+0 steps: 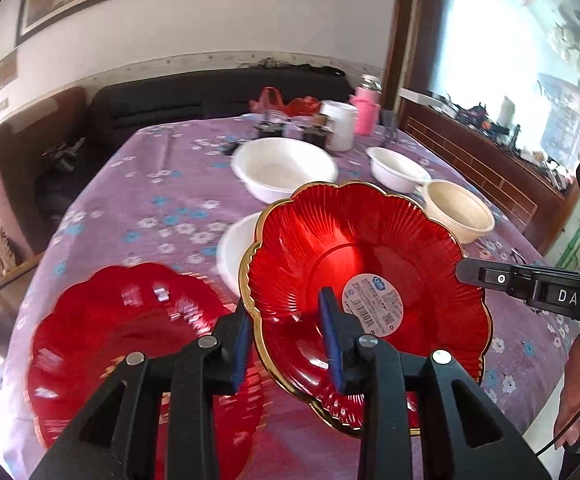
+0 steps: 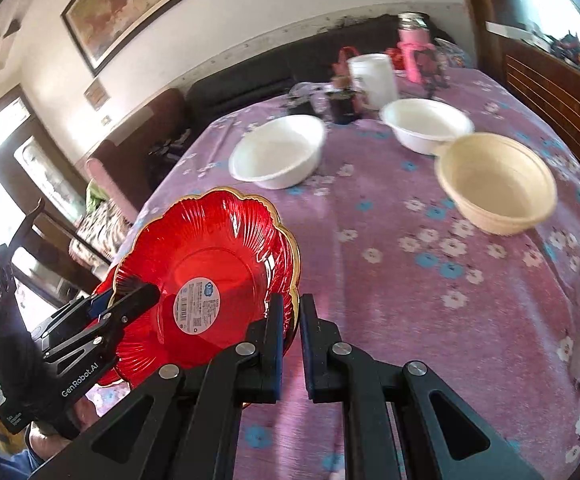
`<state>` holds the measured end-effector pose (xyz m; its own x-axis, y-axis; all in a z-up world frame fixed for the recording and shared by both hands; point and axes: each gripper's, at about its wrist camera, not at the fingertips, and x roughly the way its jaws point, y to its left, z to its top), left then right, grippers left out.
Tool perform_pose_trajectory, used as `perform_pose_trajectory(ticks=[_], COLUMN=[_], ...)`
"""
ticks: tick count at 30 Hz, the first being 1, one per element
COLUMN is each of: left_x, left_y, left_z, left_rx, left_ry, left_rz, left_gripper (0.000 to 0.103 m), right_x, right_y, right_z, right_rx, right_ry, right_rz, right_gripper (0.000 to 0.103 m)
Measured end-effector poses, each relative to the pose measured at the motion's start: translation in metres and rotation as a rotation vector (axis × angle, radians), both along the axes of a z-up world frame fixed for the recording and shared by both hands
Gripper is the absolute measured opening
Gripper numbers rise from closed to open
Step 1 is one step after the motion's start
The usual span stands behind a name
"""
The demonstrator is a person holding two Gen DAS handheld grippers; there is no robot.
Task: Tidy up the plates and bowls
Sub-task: 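Lift the labeled red plate with both tools toward the 'WEDDING' plate, then lower the labeled red plate onto the 'WEDDING' plate and open both tools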
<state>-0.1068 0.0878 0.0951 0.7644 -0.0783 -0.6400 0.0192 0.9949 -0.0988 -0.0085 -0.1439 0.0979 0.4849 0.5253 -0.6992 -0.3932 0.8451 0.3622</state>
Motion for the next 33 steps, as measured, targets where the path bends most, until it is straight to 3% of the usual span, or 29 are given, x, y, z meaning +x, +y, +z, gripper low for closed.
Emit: perform_pose_trajectory(ticks=[7, 17, 25, 33], left_x=[-0.024, -0.042, -0.046, -0.033], left_y=[0.055, 0.118, 0.133, 0.144], left_z=[0.004, -0.017, -0.029, -0.045], left_rx=[-0.004, -0.029, -0.032, -0.053], left_ry=[-0.007, 0.059, 0.088, 0.138], left_rz=[0.122, 0.271, 0.297, 0.311], left_gripper=[0.033, 0.034, 0.034, 0.034], right_x=[-0.004, -0.011, -0.006, 0.003], right_y=[0.059, 0.142, 0.162, 0.176], right_z=[0.003, -0.029, -0.052, -0.057], right_rx=[0.001, -0.024, -0.044, -0.069], right_ry=[-0.006, 0.057, 0.106, 0.112], right_rz=[0.123, 0.276, 0.309, 0.315], right_gripper=[0.010, 0.010, 0.011, 0.011])
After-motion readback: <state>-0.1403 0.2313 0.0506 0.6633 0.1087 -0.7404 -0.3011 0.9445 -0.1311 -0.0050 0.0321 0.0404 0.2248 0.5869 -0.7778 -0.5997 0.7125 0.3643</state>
